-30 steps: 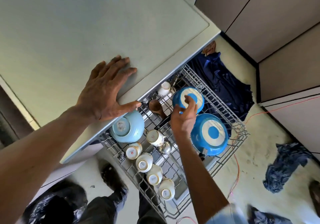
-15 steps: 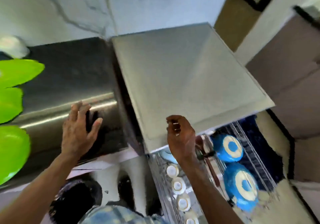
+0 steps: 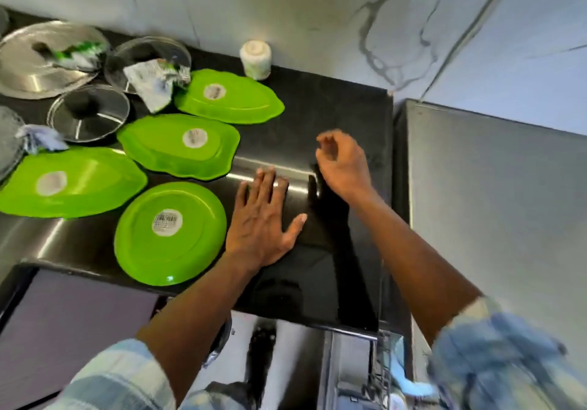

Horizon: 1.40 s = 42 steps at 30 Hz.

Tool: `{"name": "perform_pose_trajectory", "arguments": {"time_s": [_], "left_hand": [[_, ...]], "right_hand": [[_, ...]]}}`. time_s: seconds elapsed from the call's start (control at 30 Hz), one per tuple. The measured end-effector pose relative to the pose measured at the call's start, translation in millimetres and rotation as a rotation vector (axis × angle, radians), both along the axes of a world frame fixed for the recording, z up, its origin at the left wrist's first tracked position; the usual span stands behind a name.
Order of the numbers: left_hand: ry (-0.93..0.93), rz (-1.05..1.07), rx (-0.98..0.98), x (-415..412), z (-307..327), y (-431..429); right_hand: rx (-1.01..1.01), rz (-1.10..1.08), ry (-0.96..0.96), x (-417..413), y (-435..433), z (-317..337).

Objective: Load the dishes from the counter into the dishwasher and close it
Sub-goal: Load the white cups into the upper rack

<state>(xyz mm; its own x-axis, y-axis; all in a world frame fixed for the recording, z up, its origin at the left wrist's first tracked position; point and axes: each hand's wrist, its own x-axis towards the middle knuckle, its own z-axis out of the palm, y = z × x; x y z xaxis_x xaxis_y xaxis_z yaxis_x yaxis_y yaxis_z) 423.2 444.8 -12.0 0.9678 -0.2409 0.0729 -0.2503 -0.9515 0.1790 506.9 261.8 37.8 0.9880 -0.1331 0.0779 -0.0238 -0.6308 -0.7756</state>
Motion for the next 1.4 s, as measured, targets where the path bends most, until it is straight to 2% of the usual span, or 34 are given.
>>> {"name": "perform_pose_trajectory", "arguments": {"time_s": [0.13,0.3,0.5,0.73,0.87,0.93,1.03,1.2,1.3,1.4], "left_hand": [[-0.001,0.016,-0.017,-1,-4,-1],[-0.02,0.031,-0.042,-1,-8,0],[-0.026,0.035,-0.082,-1,-9,0],[-0.039,0.052,-0.082,3,-8,0],[-0.061,0.047,-0.08,4,-11,1],[-0.056,0.017,-0.09,3,-8,2],[-0.066,-0.007,-0.102,10,-6,16],[-0.173,-0.378,-0.167,-13,2,9],[-0.167,-0.648,-0.22,-29,9,-20],[-0.111,-0.863,-0.325,-72,18,-85]], "right_hand": [[-0.051,0.059,-0.023,87,41,2],[-0.257,0.112,-0.075,175,85,7],[-0.409,0.2,-0.024,227,121,2],[-0.277,0.169,-0.038,225,113,15],[-0.056,-0.022,-0.176,161,83,28],[0.038,-0.115,-0.246,104,59,35],[0.345,-0.147,-0.275,7,37,41],[0.565,-0.435,-0.21,-211,-24,49],[0.556,-0.681,-0.223,-309,-43,47],[0.56,-0.951,-0.249,-387,-59,38]]}}
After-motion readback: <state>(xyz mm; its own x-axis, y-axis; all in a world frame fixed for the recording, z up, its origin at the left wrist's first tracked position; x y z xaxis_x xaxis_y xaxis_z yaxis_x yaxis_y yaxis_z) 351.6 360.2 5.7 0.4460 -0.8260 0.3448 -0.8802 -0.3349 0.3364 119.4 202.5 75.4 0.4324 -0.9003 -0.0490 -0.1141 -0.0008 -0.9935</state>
